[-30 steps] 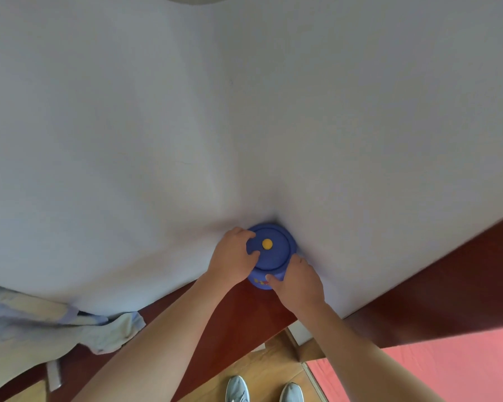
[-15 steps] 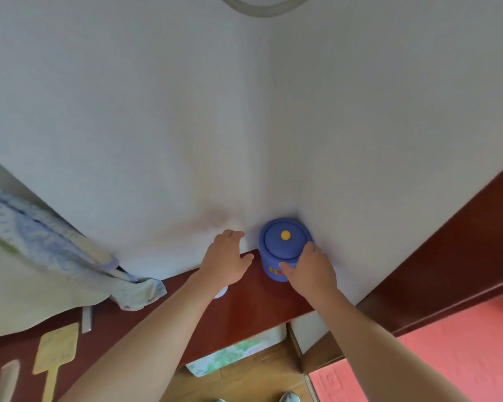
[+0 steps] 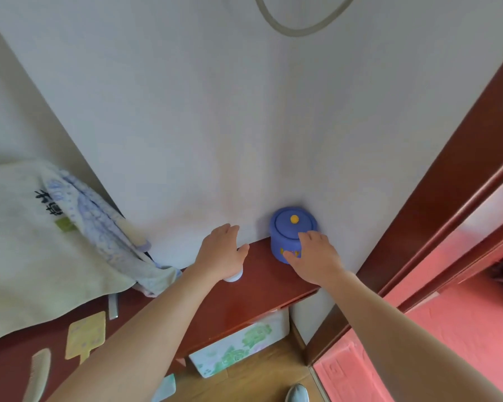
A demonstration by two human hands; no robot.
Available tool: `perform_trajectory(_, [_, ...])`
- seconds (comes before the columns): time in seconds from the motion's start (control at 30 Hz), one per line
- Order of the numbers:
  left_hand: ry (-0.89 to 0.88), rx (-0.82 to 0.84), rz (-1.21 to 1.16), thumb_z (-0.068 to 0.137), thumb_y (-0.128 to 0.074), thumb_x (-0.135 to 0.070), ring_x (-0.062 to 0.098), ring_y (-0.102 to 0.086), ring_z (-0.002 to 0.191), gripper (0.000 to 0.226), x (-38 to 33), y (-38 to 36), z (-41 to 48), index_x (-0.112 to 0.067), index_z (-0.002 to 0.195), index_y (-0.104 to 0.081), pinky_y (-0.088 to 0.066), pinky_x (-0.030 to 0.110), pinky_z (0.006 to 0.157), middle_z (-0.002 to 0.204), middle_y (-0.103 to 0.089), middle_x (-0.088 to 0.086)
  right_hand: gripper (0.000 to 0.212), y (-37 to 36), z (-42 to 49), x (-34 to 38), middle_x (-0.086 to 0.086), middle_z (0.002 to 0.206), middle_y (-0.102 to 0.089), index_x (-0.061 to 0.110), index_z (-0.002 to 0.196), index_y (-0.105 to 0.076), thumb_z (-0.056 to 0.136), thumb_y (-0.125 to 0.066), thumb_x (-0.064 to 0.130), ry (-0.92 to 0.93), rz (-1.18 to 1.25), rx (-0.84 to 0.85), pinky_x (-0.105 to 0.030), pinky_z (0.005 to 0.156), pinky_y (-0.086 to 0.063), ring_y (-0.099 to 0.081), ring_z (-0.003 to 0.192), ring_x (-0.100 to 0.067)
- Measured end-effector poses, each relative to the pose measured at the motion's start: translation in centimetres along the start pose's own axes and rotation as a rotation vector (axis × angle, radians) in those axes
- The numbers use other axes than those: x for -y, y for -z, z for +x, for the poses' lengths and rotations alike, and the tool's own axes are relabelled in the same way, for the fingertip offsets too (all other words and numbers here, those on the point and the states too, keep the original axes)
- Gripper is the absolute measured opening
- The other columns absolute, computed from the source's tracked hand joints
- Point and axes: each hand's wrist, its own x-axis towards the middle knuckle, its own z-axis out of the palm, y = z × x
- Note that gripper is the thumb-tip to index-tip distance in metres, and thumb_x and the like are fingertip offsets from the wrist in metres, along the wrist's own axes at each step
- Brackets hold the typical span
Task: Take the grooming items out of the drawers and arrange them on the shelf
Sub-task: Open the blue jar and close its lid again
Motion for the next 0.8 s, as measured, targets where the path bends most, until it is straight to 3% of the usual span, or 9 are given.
perform_trajectory(0.2, [0.003, -0.041, 0.016, 0.101, -0.039, -0.038, 0.027, -0.043, 0.13, 0.05, 1.6, 1.0, -3.8, -0.009, 0.142, -0.043, -0.036, 0.038, 0.107, 0.14, -0.048, 0.007, 0.057, 0.5, -3.8, 1.7, -0.005, 0.139, -0.046, 0.013, 0.143, -0.036, 0.097, -0.039, 0.047, 0.013, 0.026, -0.021, -0.038, 0.102, -0.039, -0.04, 0.127, -0.025])
perform_trajectory(0.4, [0.086, -0.116, 0.04, 0.102, -0.04, -0.036, 0.029, -0.046, 0.125, 0.046, 3.4, 2.0, -9.9, -0.007, 0.136, -0.048, -0.039, 0.042, 0.104, 0.134, -0.051, 0.01, 0.046, 0.6, -6.1, 3.8, -0.005, 0.133, -0.053, 0.012, 0.134, -0.046, 0.098, -0.039, 0.04, 0.133, 0.003, -0.016, -0.037, 0.103, -0.037, -0.045, 0.123, -0.026])
perform_trajectory(0.57, [0.22, -0.181, 0.066, 0.1, -0.04, -0.035, 0.026, -0.055, 0.109, 0.039, 4.4, 2.3, -16.3, -0.009, 0.125, -0.054, -0.047, 0.042, 0.09, 0.114, -0.057, 0.004, 0.045, 0.3, -8.0, 5.8, -0.009, 0.135, -0.052, 0.008, 0.133, -0.047, 0.098, -0.04, 0.036, 0.274, -0.024, 0.003, -0.038, 0.106, -0.033, -0.043, 0.126, -0.028])
perform_trajectory(0.7, [0.358, -0.204, 0.028, 0.1, -0.042, -0.034, 0.028, -0.051, 0.123, 0.04, 4.4, 2.4, -22.0, -0.011, 0.132, -0.052, -0.044, 0.043, 0.101, 0.13, -0.056, 0.006, 0.045, -0.4, -10.1, 7.6, -0.009, 0.133, -0.054, 0.008, 0.134, -0.048, 0.097, -0.042, 0.033, 0.427, -0.059, -0.002, -0.038, 0.106, -0.033, -0.045, 0.125, -0.027])
perform_trajectory(0.8, [0.477, -0.213, 0.024, 0.102, -0.041, -0.036, 0.028, -0.042, 0.135, 0.049, 5.1, 2.3, -26.7, -0.009, 0.143, -0.043, -0.036, 0.043, 0.112, 0.146, -0.047, 0.009, 0.037, -1.1, -12.0, 9.7, -0.005, 0.124, -0.058, 0.012, 0.121, -0.054, 0.093, -0.041, 0.032, 0.531, -0.037, 0.003, -0.038, 0.103, -0.035, -0.049, 0.118, -0.027])
